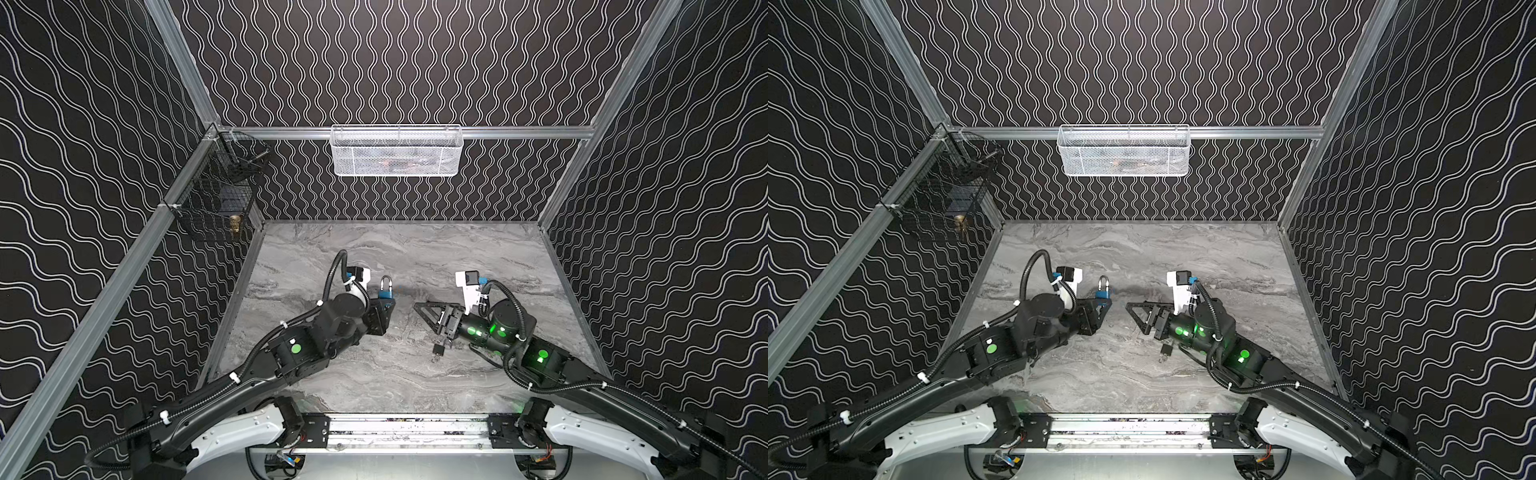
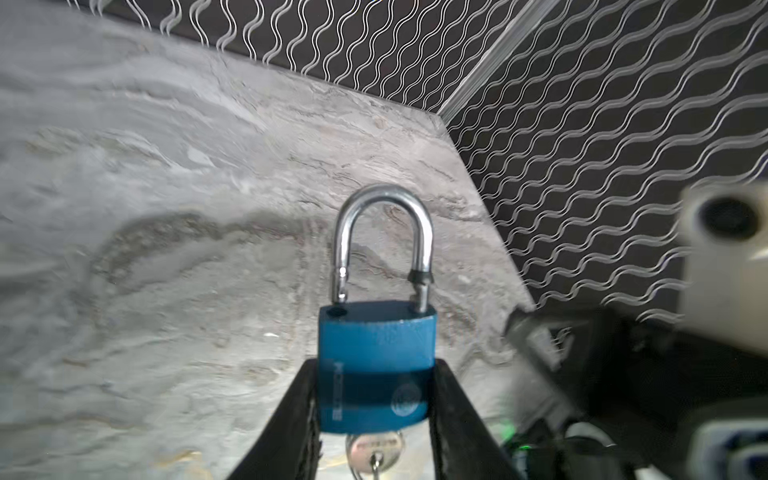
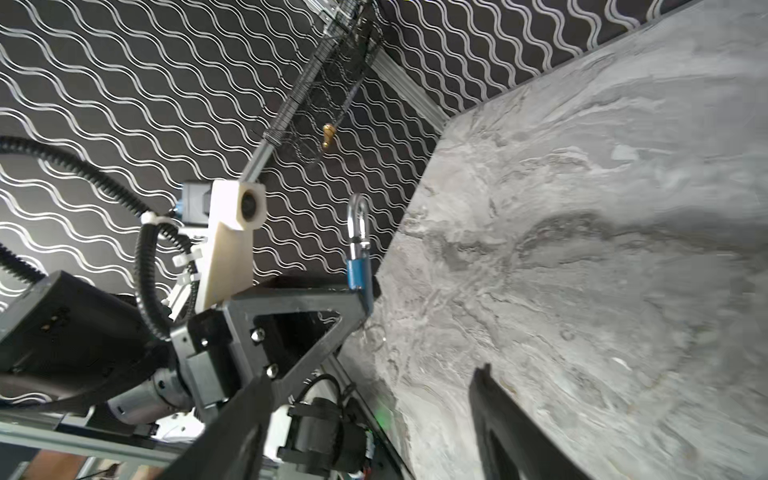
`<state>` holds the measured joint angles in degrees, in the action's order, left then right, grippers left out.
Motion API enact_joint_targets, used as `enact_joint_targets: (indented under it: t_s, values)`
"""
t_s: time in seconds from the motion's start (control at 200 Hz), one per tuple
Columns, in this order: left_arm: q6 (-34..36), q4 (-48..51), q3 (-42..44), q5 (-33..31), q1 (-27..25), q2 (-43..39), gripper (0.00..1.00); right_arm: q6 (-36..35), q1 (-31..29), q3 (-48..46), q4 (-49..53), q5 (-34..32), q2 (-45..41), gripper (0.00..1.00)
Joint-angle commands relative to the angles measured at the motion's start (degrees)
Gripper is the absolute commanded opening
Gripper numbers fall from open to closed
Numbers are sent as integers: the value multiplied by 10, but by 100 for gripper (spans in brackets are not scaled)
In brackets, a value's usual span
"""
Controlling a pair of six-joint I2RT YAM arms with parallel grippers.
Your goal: Unlock with the key
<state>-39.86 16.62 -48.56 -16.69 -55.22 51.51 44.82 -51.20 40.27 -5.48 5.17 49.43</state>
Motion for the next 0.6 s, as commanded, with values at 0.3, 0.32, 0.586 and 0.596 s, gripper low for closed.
enact_joint_targets:
  t_s: [0.3, 0.32, 0.586, 0.596]
  values:
    - [303, -164, 144, 25, -1, -89, 0, -133, 36, 211, 307, 91, 134, 88]
    - [310, -169, 146, 29, -1, -87, 0, -137, 39, 220, 312, 99, 145, 88]
    - [345, -233, 174, 28, -1, -66, 0, -194, 49, 348, 410, 79, 257, 89]
    - [346, -234, 174, 29, -1, -65, 0, -195, 49, 352, 412, 80, 262, 89]
